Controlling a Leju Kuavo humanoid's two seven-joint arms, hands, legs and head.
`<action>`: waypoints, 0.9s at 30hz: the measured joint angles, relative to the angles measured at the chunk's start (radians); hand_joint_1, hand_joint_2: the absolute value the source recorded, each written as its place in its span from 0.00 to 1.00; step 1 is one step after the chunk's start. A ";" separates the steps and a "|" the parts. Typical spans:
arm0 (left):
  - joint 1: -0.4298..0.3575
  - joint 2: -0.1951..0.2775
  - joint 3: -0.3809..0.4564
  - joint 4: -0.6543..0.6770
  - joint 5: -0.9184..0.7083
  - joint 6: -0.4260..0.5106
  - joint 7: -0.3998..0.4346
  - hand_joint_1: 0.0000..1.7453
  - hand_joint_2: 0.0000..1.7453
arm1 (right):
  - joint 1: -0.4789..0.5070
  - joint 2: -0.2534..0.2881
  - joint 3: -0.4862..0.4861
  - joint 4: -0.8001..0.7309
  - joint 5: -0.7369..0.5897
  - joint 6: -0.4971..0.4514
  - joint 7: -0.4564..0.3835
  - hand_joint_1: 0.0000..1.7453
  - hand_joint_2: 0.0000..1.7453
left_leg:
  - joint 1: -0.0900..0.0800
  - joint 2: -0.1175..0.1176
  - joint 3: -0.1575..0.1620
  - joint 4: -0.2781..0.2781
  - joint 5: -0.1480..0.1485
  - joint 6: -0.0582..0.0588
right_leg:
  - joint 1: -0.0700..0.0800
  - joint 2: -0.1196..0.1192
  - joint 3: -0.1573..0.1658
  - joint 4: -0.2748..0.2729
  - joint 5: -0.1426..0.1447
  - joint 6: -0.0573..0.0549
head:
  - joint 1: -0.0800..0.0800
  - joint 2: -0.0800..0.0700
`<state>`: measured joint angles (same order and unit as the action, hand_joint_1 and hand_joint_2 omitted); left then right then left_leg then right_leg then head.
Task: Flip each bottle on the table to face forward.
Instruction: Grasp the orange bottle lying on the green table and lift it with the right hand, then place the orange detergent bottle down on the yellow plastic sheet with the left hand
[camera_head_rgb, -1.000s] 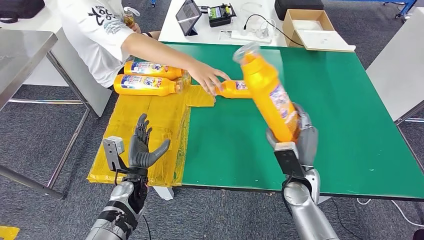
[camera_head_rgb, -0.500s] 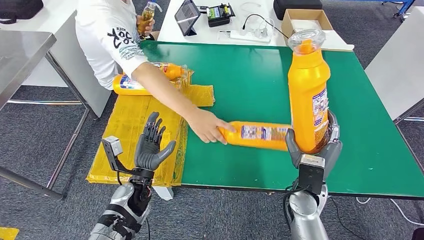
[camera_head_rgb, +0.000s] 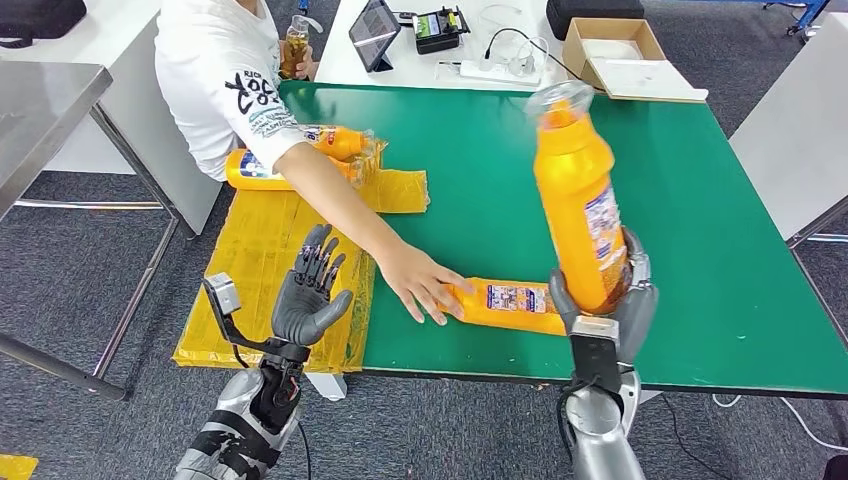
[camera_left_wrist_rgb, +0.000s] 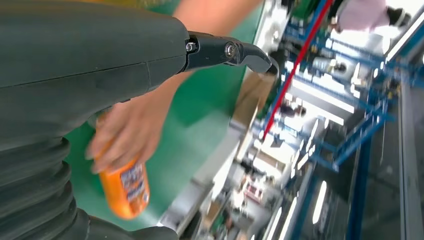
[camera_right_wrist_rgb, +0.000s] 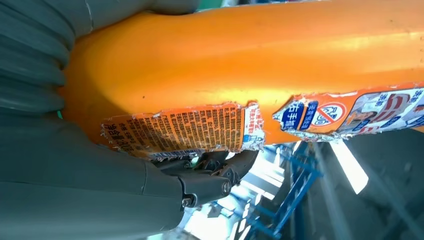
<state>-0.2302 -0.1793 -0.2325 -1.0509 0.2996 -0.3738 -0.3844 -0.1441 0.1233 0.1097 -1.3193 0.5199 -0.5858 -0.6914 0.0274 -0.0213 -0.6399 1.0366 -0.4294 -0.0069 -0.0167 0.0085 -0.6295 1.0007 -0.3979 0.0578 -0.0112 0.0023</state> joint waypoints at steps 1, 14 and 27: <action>-0.002 0.002 -0.008 0.002 0.003 -0.015 0.002 0.00 1.00 | -0.003 0.006 0.018 0.025 0.020 -0.014 -0.002 1.00 1.00 | 0.000 0.000 0.000 0.000 0.000 0.000 | 0.000 0.000 0.000 0.000 0.000 0.000 | 0.000 0.000; -0.071 0.021 -0.104 0.064 0.047 -0.091 0.019 0.00 1.00 | -0.094 0.108 0.378 0.354 0.020 -0.077 -0.004 1.00 1.00 | 0.001 0.000 0.000 0.000 0.000 0.000 | 0.000 0.000 0.000 0.000 0.000 0.000 | 0.000 0.000; -0.091 0.040 -0.140 0.106 0.098 -0.126 0.026 0.00 1.00 | -0.143 0.150 0.503 0.555 -0.034 -0.074 -0.004 1.00 1.00 | 0.001 0.000 0.000 0.000 0.000 0.000 | 0.000 0.001 -0.001 0.000 0.000 0.000 | 0.000 0.000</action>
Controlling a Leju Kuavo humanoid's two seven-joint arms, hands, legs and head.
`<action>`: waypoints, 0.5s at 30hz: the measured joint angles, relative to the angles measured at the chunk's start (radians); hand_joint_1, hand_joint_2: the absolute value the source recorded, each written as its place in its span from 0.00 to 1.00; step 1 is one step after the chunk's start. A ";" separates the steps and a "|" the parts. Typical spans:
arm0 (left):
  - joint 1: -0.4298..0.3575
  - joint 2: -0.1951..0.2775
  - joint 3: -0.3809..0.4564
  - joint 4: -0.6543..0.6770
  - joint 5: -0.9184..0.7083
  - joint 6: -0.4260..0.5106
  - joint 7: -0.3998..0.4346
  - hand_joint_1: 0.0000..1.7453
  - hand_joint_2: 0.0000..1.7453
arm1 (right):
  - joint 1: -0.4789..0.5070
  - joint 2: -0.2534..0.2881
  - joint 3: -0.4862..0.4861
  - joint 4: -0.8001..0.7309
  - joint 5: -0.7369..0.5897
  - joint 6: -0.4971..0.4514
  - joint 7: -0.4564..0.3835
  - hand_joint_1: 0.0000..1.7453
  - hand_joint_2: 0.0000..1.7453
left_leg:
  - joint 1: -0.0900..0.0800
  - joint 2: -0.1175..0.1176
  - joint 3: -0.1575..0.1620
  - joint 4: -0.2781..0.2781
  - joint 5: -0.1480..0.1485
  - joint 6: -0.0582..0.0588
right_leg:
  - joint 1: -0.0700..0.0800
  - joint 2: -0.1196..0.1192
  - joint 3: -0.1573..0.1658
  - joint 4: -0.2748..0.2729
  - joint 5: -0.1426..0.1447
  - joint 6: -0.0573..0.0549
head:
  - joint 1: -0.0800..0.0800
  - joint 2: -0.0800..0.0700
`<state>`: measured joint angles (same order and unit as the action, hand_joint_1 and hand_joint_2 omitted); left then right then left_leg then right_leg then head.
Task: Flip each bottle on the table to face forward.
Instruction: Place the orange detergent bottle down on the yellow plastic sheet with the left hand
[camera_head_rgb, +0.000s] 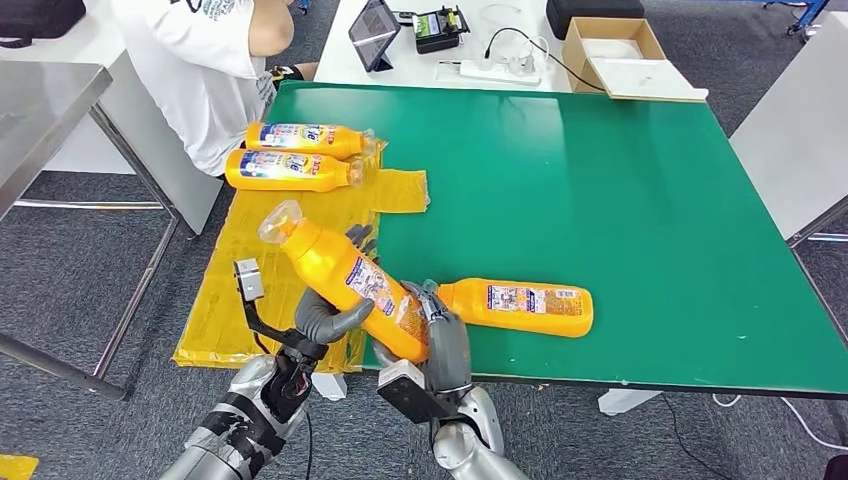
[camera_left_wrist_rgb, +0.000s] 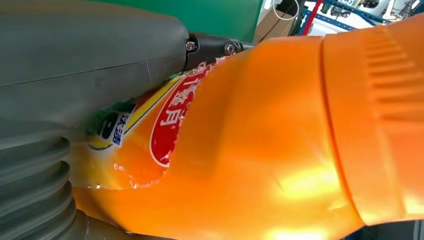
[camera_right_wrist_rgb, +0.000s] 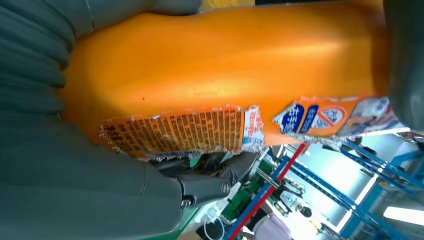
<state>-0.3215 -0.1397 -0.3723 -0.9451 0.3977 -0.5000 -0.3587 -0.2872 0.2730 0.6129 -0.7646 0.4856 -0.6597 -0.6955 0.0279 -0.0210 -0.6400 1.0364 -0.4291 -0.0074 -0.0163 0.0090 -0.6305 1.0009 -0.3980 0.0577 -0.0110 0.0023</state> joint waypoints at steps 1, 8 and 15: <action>0.000 0.001 -0.002 0.001 0.002 -0.002 0.001 0.00 1.00 | -0.002 0.002 0.003 0.009 -0.002 0.001 0.000 1.00 1.00 | 0.000 0.000 0.000 0.000 0.000 0.000 | 0.000 0.000 0.000 0.000 0.000 0.000 | 0.000 0.000; 0.001 0.013 -0.009 0.003 0.053 -0.032 0.014 0.00 1.00 | -0.011 0.012 0.010 0.079 -0.027 0.007 -0.003 1.00 1.00 | 0.000 0.000 0.000 0.000 0.000 0.000 | 0.000 0.000 0.000 0.000 0.000 0.000 | 0.000 0.000; 0.001 0.022 -0.012 0.011 0.072 -0.046 0.016 0.00 1.00 | -0.019 0.013 0.010 0.110 -0.038 0.008 -0.005 1.00 1.00 | 0.000 0.000 0.000 0.000 0.000 0.000 | 0.000 0.000 0.000 0.000 0.000 0.000 | 0.000 0.000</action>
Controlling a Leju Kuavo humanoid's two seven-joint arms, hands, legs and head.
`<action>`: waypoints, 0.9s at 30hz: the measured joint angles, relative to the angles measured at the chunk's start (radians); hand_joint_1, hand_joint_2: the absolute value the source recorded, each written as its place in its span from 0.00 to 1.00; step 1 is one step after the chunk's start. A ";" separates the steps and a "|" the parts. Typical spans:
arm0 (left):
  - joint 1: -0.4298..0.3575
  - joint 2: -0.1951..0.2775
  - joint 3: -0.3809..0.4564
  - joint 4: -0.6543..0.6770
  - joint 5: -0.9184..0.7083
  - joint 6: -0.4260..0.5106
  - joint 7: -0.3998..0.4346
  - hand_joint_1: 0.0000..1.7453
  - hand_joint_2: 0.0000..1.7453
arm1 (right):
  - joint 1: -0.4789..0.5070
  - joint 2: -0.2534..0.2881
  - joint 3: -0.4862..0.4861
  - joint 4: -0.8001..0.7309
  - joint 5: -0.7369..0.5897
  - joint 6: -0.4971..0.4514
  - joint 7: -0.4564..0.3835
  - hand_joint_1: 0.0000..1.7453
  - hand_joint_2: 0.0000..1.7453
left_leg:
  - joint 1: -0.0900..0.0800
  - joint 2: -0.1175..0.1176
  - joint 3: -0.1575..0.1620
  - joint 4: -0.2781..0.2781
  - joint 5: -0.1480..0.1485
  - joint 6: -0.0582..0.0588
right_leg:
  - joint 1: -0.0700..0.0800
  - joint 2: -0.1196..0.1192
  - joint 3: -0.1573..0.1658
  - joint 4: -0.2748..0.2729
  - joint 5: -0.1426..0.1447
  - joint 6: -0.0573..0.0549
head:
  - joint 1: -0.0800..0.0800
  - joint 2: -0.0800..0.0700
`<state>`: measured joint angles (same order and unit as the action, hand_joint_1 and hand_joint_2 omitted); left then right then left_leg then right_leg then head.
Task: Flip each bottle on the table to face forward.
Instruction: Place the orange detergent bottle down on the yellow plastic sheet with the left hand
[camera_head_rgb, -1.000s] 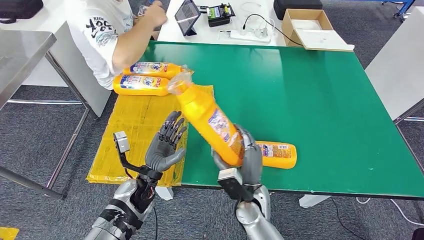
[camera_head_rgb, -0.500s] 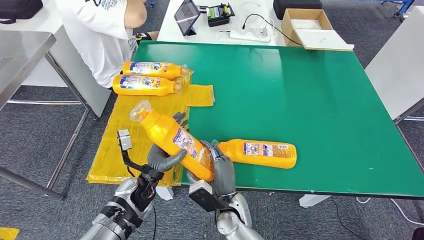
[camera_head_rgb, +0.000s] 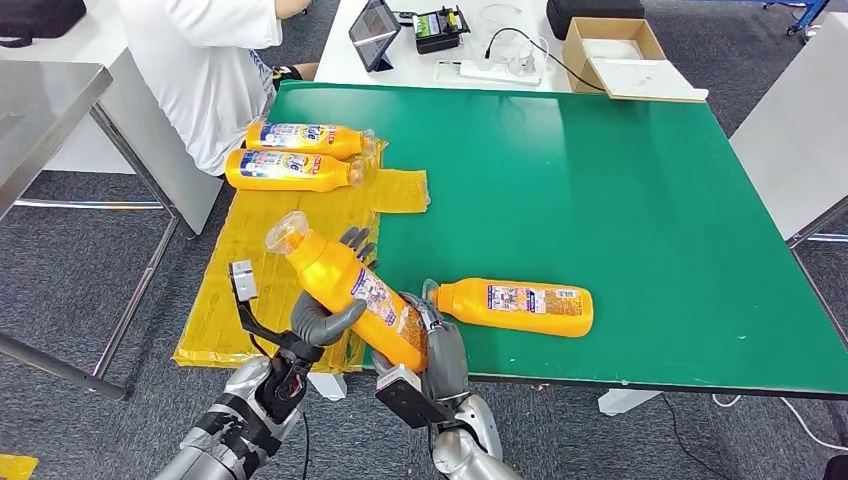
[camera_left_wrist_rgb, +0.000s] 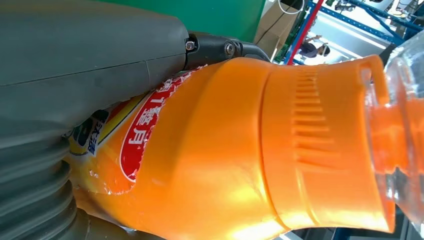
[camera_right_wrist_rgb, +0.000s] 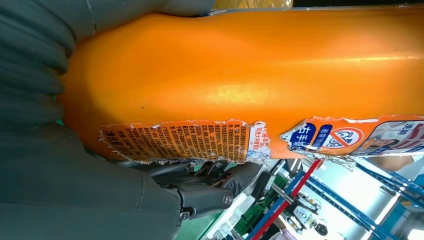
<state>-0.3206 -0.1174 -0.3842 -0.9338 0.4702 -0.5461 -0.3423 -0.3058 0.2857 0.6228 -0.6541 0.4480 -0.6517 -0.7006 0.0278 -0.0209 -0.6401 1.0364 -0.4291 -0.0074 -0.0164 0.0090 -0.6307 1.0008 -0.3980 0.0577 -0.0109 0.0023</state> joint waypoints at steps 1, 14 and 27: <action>0.000 0.001 -0.002 0.002 -0.001 -0.002 0.000 0.09 1.00 | -0.001 0.000 0.000 0.003 0.001 0.000 0.000 1.00 1.00 | 0.000 0.000 0.000 0.000 0.000 0.000 | 0.000 0.000 0.000 0.000 0.000 0.000 | 0.000 0.000; -0.019 0.016 -0.035 0.028 -0.061 -0.002 -0.042 1.00 1.00 | -0.022 0.009 -0.004 0.037 0.015 0.000 -0.001 0.97 1.00 | 0.000 0.000 0.000 0.000 0.000 0.000 | 0.000 0.000 0.000 0.000 0.000 0.000 | 0.000 0.000; -0.025 0.019 -0.038 0.036 -0.097 0.092 -0.050 1.00 1.00 | -0.035 0.021 -0.017 0.080 0.047 0.009 0.023 0.00 0.00 | 0.000 0.000 0.000 0.000 0.000 0.000 | 0.000 0.000 0.000 0.000 0.000 0.000 | 0.000 0.000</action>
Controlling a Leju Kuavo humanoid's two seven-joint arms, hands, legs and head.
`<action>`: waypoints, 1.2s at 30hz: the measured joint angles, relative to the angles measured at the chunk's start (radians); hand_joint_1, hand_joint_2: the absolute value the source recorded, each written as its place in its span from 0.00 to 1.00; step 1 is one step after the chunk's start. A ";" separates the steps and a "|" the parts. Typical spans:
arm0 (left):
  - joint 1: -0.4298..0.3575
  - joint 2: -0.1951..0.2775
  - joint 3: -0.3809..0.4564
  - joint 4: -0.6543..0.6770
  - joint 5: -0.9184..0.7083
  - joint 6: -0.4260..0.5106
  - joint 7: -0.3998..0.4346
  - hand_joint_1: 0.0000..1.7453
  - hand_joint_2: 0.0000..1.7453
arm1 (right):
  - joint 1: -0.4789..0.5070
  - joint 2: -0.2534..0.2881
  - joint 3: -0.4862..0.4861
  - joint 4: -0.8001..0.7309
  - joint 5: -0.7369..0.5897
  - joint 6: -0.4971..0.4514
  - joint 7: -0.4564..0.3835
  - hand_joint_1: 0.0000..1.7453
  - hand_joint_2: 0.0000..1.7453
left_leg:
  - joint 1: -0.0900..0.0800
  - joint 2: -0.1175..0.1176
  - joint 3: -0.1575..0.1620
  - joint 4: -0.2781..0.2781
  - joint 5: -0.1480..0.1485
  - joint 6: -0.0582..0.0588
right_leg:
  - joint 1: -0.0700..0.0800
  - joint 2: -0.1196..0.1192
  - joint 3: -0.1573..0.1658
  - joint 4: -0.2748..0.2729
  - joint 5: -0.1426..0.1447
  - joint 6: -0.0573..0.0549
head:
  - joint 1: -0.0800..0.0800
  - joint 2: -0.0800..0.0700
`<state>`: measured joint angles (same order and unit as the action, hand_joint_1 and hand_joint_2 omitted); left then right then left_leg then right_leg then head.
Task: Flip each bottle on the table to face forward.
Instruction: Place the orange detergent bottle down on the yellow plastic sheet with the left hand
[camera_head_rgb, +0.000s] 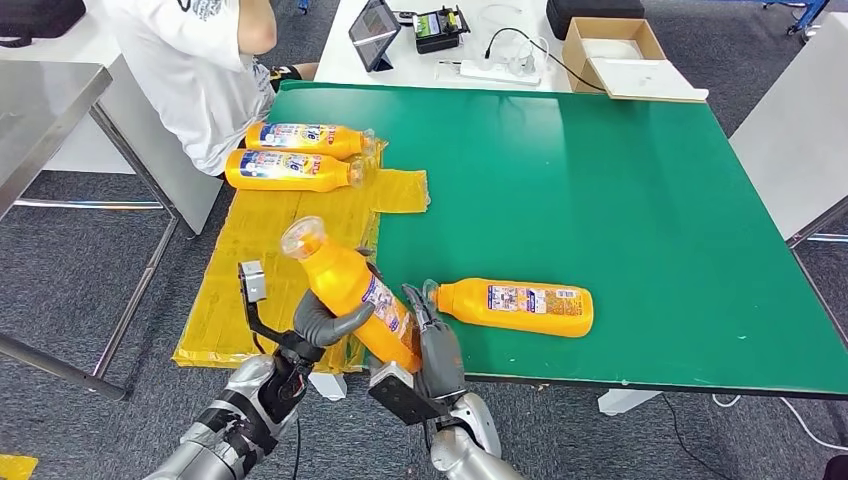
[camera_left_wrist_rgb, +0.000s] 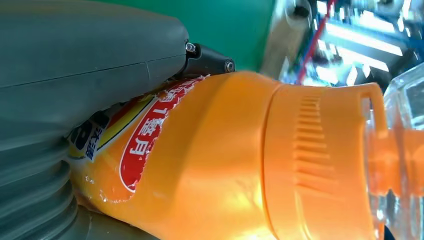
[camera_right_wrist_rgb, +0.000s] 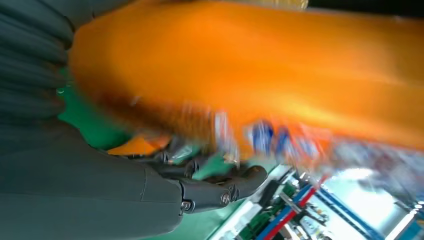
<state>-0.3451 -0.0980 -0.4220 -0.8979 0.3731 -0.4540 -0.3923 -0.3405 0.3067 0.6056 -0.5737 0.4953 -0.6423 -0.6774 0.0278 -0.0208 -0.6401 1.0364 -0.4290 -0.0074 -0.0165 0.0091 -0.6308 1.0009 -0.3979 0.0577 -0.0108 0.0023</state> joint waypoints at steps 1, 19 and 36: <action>-0.001 0.000 0.002 -0.003 -0.022 0.035 -0.004 1.00 1.00 | 0.000 0.000 -0.005 0.000 -0.003 0.010 0.002 0.00 0.00 | 0.000 0.000 0.000 0.000 0.000 0.000 | 0.000 0.000 0.000 0.000 0.000 0.000 | 0.000 0.000; -0.079 -0.019 0.204 -0.124 -0.361 0.544 -0.097 1.00 1.00 | 0.069 -0.036 -0.096 -0.322 -0.090 0.187 0.033 0.00 0.00 | 0.000 0.000 0.000 0.000 0.000 0.000 | 0.000 0.000 0.000 0.000 0.000 0.000 | 0.000 0.000; -0.227 0.007 0.221 0.036 -1.293 1.029 0.014 1.00 1.00 | 0.156 -0.065 -0.111 -0.773 -0.203 -0.010 -0.022 0.00 1.00 | 0.000 0.001 0.000 0.000 0.001 0.000 | 0.000 0.002 0.000 0.000 0.001 0.000 | 0.000 0.000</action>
<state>-0.5720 -0.0906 -0.2007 -0.8614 -0.9197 0.5745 -0.3785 -0.1841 0.2413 0.4951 -1.3472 0.2925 -0.6521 -0.6996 0.0278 -0.0202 -0.6396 1.0365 -0.4283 -0.0075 -0.0165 0.0111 -0.6312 1.0009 -0.3969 0.0574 -0.0108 0.0023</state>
